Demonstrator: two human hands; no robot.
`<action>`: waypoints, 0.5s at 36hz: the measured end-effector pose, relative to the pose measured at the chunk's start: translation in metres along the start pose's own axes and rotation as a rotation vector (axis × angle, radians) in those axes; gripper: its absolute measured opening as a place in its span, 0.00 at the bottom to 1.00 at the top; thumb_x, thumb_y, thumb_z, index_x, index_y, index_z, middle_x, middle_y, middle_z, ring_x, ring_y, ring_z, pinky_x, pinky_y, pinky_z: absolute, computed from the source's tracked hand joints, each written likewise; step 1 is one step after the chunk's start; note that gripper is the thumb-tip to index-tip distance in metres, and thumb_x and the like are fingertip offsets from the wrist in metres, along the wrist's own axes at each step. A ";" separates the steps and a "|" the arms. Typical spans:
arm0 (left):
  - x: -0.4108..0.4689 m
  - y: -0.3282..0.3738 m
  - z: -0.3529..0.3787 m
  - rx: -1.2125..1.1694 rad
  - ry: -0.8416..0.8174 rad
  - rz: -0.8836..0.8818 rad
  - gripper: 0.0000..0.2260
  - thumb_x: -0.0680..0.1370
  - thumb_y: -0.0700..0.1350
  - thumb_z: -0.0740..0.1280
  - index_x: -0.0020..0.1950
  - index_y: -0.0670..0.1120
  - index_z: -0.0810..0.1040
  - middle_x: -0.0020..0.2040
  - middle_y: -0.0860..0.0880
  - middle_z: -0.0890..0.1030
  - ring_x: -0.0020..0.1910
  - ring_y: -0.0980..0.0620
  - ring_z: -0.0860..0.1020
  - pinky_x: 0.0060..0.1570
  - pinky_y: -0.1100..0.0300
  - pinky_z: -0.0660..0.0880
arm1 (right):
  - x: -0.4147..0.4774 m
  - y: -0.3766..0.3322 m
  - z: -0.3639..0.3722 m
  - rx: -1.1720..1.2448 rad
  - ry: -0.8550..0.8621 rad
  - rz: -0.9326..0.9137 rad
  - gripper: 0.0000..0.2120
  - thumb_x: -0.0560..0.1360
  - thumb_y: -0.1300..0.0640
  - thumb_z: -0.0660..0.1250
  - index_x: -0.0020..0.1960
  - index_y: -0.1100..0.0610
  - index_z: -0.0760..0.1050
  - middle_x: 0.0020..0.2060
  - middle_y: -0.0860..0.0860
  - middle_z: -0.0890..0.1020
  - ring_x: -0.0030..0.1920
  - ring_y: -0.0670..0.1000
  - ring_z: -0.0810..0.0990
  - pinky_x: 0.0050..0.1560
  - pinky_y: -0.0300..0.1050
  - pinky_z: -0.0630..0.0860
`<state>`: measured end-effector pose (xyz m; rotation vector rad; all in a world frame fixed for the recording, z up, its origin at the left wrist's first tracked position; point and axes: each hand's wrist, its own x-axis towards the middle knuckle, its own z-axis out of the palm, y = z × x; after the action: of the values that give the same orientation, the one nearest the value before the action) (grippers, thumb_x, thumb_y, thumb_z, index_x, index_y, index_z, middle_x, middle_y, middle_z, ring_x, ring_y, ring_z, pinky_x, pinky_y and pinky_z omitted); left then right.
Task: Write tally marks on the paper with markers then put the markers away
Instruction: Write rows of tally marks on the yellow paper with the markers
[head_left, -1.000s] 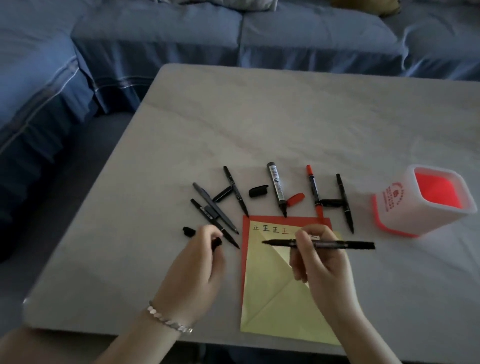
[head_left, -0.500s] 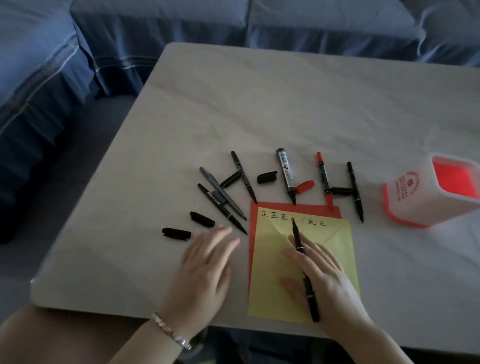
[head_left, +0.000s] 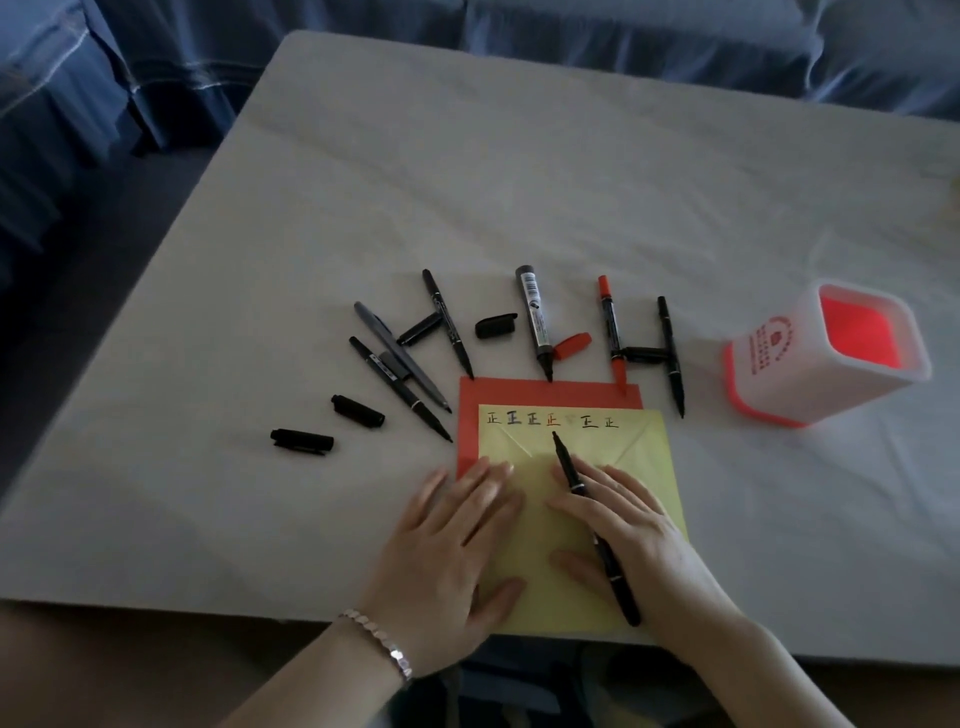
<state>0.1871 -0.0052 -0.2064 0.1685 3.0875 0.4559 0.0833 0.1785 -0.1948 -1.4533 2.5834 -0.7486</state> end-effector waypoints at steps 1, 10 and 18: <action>0.000 0.000 0.001 -0.001 0.002 -0.003 0.27 0.76 0.62 0.51 0.68 0.47 0.67 0.70 0.47 0.67 0.70 0.50 0.59 0.65 0.48 0.56 | 0.002 -0.002 -0.003 0.076 0.029 0.049 0.19 0.77 0.40 0.53 0.58 0.50 0.73 0.59 0.44 0.76 0.66 0.45 0.69 0.67 0.43 0.66; -0.001 0.002 0.002 -0.041 0.050 -0.045 0.27 0.73 0.59 0.57 0.68 0.46 0.67 0.71 0.47 0.66 0.71 0.48 0.60 0.65 0.45 0.57 | 0.045 -0.020 -0.022 0.887 0.532 0.503 0.26 0.70 0.31 0.56 0.53 0.49 0.77 0.44 0.51 0.84 0.48 0.51 0.83 0.48 0.41 0.79; 0.001 0.002 0.001 -0.056 0.075 -0.070 0.27 0.73 0.60 0.56 0.67 0.46 0.68 0.70 0.45 0.68 0.71 0.48 0.61 0.65 0.45 0.57 | 0.092 -0.038 -0.006 0.888 0.549 0.616 0.06 0.70 0.61 0.70 0.36 0.59 0.76 0.24 0.50 0.78 0.24 0.45 0.75 0.27 0.36 0.73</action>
<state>0.1867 -0.0025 -0.2070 0.0427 3.1374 0.5575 0.0617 0.0888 -0.1575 -0.1946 2.2060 -1.9780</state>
